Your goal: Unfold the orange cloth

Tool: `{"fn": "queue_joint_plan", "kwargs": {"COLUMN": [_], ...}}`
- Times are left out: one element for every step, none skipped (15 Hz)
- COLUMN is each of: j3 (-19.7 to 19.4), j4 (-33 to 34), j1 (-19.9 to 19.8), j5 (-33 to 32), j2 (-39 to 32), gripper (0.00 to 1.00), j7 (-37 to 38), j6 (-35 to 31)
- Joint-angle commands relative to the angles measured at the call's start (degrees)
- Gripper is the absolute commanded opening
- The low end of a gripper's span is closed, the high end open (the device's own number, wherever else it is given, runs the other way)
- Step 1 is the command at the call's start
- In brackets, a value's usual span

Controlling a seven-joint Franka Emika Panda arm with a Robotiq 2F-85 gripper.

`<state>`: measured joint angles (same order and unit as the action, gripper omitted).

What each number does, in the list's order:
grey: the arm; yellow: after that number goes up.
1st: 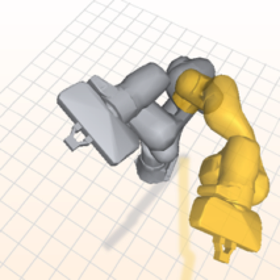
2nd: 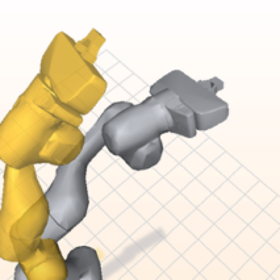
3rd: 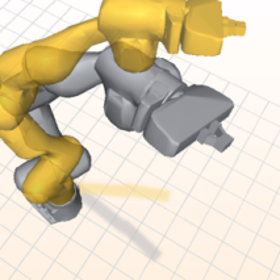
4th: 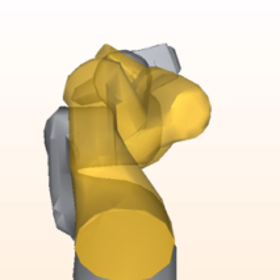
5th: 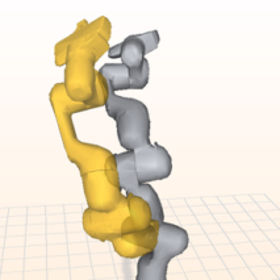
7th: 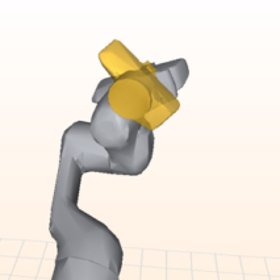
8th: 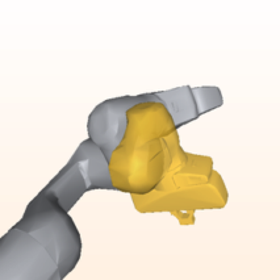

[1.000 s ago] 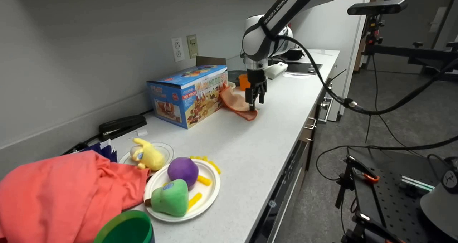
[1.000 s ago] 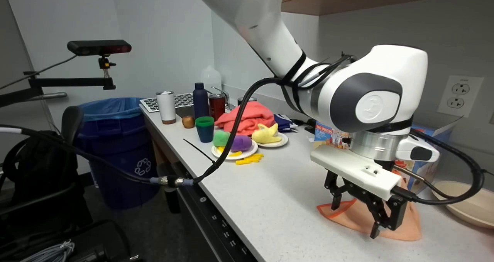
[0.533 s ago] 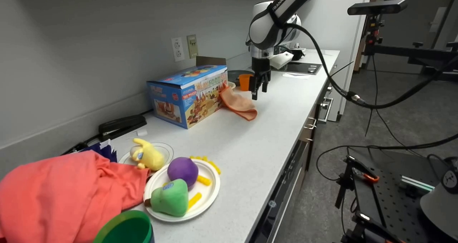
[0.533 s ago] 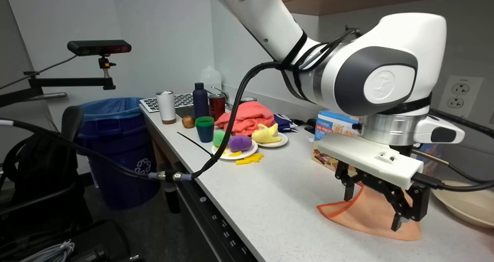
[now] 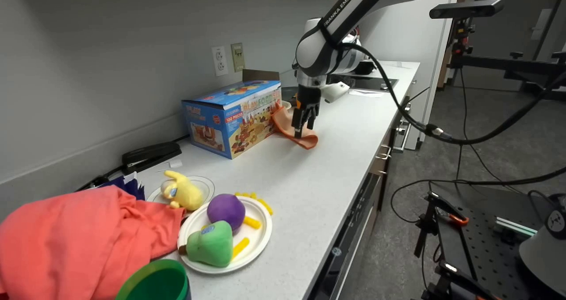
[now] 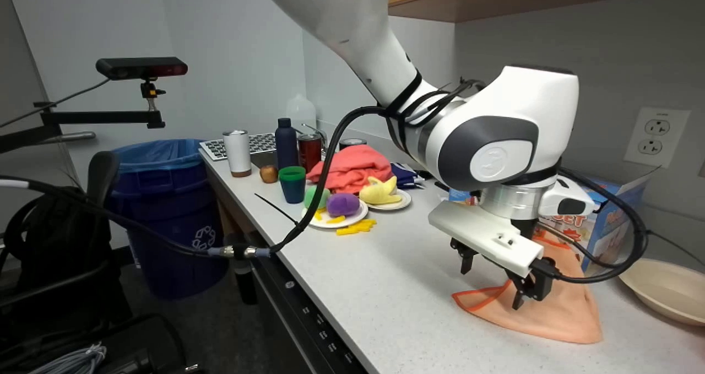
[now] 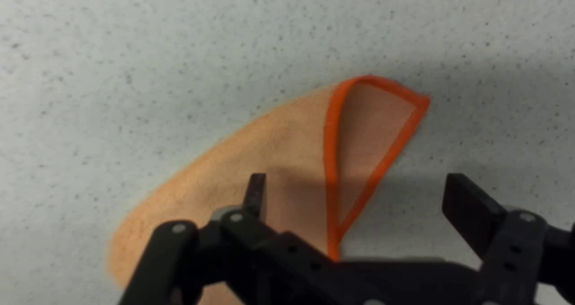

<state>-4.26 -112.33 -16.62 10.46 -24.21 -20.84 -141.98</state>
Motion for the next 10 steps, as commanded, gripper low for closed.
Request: {"fn": "queue_joint_plan", "kwargs": {"j3": [2.23, 2.48, 2.62, 2.72, 2.68, 2.61, 2.38, 2.00, 1.49, 0.82], "j4": [0.64, 0.69, 0.69, 0.69, 0.84, 0.99, 0.64, 0.33, 0.01, -0.04], "j1": [-2.10, -2.40, -2.65, -2.93, -3.37, -3.87, -4.06, -4.24, -4.33, -4.29], "j5": [3.06, 3.38, 3.49, 3.52, 3.55, 3.73, 3.74, 3.61, 3.24, 2.67], "j2": [-2.77, -3.33, -3.75, -3.87, -3.75, -3.33, -2.42, -1.45, -0.46, 0.47], "gripper": [1.00, 1.00, 1.00, 1.00, 1.00, 1.00, 1.00, 1.00, 1.00, 1.00], "j7": [-2.87, -3.00, -2.99, -2.98, -2.89, -2.67, -2.39, -2.22, -2.05, -1.50], "j6": [-0.42, -0.12, 0.32, 0.90, 2.22, 4.14, 6.15, 8.60, 10.68, 13.05]}}
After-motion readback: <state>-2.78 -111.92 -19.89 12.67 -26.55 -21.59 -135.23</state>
